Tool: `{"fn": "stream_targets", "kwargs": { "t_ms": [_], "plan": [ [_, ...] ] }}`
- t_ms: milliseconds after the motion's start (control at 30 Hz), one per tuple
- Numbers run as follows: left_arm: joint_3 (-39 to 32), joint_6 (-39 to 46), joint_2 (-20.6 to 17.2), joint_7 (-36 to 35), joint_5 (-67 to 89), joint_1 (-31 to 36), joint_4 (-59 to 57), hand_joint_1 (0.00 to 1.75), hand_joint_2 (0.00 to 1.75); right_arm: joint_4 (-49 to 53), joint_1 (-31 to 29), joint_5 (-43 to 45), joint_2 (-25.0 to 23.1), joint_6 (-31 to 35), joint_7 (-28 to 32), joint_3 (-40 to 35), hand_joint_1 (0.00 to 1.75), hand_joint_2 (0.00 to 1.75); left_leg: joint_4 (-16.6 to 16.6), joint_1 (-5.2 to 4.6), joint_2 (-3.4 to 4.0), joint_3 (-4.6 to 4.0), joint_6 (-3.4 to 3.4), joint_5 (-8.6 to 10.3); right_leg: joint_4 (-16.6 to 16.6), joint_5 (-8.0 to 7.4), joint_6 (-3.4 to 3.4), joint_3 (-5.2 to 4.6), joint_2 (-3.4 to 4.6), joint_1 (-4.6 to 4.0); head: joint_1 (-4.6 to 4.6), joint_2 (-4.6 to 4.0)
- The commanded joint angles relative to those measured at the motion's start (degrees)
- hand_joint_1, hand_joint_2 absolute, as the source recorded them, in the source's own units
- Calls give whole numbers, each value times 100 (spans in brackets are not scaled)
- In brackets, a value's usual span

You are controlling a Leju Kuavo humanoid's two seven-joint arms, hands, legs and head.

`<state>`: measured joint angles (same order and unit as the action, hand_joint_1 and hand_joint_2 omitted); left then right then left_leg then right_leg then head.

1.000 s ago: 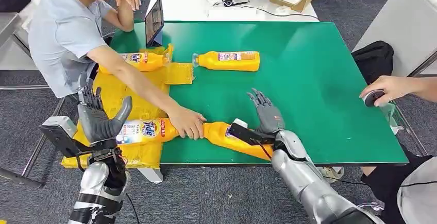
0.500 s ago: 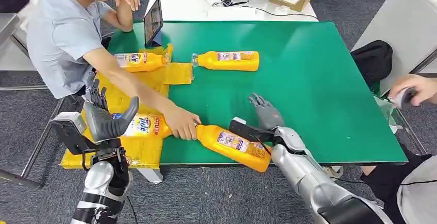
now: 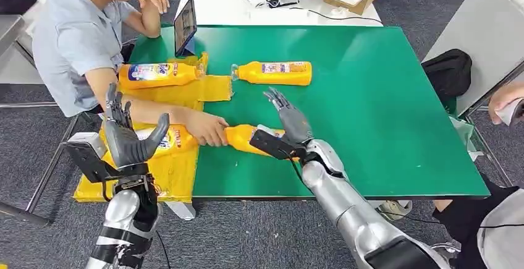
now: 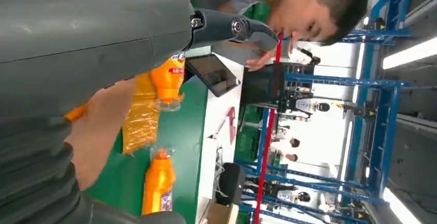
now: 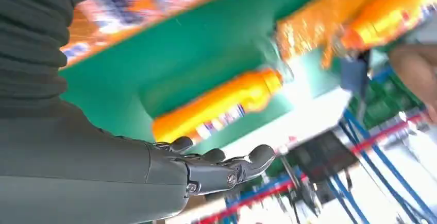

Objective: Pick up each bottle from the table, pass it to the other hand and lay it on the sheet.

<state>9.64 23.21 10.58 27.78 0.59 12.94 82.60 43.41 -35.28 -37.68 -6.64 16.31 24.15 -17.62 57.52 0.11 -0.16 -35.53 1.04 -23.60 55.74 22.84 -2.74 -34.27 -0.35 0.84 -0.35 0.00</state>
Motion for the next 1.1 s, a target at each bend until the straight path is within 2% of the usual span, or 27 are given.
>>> {"fn": "stream_targets", "kwargs": {
  "t_ms": [33,133,233,333,500,933,1100],
  "plan": [
    [-67,1,17,25,-65,244,-444,0,175,288,-137,75,117,-45,-206,-112,0,175,-1,0,-5,11,-4,-4,0,6,7,12,-5,0,0,0],
    [-110,13,9,26,-68,208,-415,0,175,-22,-222,-25,157,-431,-450,-312,0,175,-2,0,-4,14,-5,-5,-1,7,8,15,-4,0,0,0],
    [-183,21,-29,25,-44,88,-240,0,175,-956,-486,-267,193,-1115,-796,-790,0,175,1,3,4,28,-8,-13,2,12,13,26,5,-4,-2,0],
    [-219,24,-49,23,-26,37,-192,0,175,-1428,-530,-170,146,-1105,-740,-847,0,175,-6,3,8,20,-4,-6,-5,3,7,19,8,-5,-2,0],
    [-227,36,-67,19,-1,-4,-180,0,175,-1593,-369,-109,115,-1287,-845,-965,0,175,-4,4,3,17,-3,-8,-4,5,7,19,4,-5,-2,0],
    [-231,52,-64,18,14,-16,-191,0,175,-1554,-250,-256,46,-1193,-948,-1158,0,175,-2,5,1,21,-6,-9,0,8,11,22,2,-6,0,0],
    [-345,94,-55,-81,150,-245,103,0,175,-1626,-445,-1043,73,-577,-1886,-1577,0,175,-2,3,11,24,-6,-12,1,8,11,22,12,-4,0,0]
  ]
}}
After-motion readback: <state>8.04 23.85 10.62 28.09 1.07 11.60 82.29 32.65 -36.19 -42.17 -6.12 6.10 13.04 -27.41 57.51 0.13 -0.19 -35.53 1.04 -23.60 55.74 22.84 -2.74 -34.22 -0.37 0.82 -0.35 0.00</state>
